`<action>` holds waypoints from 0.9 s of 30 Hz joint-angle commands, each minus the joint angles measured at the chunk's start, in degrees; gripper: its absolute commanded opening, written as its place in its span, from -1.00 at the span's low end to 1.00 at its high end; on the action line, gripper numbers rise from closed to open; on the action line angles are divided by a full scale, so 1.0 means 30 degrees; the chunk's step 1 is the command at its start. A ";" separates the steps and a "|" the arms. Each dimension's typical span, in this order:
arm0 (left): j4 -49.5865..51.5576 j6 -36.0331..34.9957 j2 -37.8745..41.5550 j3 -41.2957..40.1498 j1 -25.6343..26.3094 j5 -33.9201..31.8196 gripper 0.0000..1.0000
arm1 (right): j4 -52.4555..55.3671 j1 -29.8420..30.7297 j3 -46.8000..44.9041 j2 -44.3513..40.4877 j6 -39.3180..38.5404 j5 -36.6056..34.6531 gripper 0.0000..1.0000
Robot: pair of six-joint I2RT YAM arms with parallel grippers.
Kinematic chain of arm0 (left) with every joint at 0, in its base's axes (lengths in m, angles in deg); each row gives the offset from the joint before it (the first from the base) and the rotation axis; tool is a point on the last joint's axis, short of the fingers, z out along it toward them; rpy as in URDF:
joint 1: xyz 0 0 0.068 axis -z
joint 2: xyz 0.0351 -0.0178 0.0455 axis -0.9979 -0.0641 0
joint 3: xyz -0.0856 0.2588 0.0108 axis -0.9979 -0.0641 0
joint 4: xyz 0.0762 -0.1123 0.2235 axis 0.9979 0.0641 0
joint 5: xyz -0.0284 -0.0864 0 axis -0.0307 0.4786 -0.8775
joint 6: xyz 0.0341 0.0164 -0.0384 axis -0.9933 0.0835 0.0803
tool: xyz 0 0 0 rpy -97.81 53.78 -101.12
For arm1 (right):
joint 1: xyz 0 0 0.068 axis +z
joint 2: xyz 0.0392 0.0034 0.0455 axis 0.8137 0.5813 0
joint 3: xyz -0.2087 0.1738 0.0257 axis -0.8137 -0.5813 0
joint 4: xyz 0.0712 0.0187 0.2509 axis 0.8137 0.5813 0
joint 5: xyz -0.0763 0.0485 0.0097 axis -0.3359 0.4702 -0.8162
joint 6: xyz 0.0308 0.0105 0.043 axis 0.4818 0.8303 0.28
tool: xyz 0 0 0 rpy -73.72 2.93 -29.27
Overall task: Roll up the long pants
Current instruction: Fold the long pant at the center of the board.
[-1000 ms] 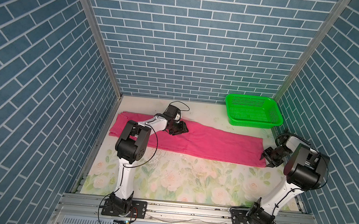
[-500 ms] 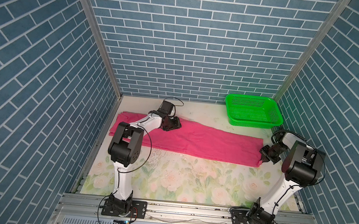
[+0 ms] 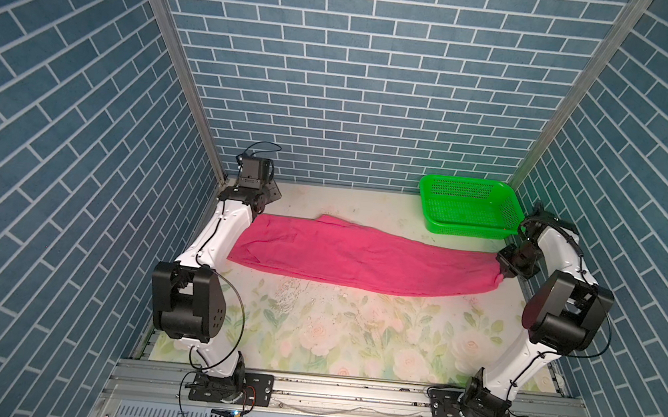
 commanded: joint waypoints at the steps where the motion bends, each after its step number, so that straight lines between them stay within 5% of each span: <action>1: 0.0757 0.0007 -0.0355 -0.1544 -0.0064 0.0263 0.06 | 0.2273 0.2574 0.3932 0.0938 0.0679 0.1699 -1.00; 5: -0.0360 0.0605 -0.0709 -0.3588 0.0056 0.1726 0.05 | 0.3559 0.4062 0.7493 0.2175 0.1444 0.1932 -1.00; 11: -0.1480 0.0243 -0.1624 -0.4579 0.0280 0.0947 0.05 | 0.4222 0.3919 0.6619 0.1461 0.1065 0.1043 -1.00; 19: -0.2465 -0.0053 -0.5402 -0.3553 0.1482 0.1717 0.04 | 0.3607 0.0784 0.2212 -0.2321 0.1830 -0.0079 -1.00; 27: -0.2223 0.0143 -0.8631 -0.1532 0.4761 0.3003 0.04 | 0.4711 -0.1626 0.3897 -0.3520 0.1262 0.0106 -1.00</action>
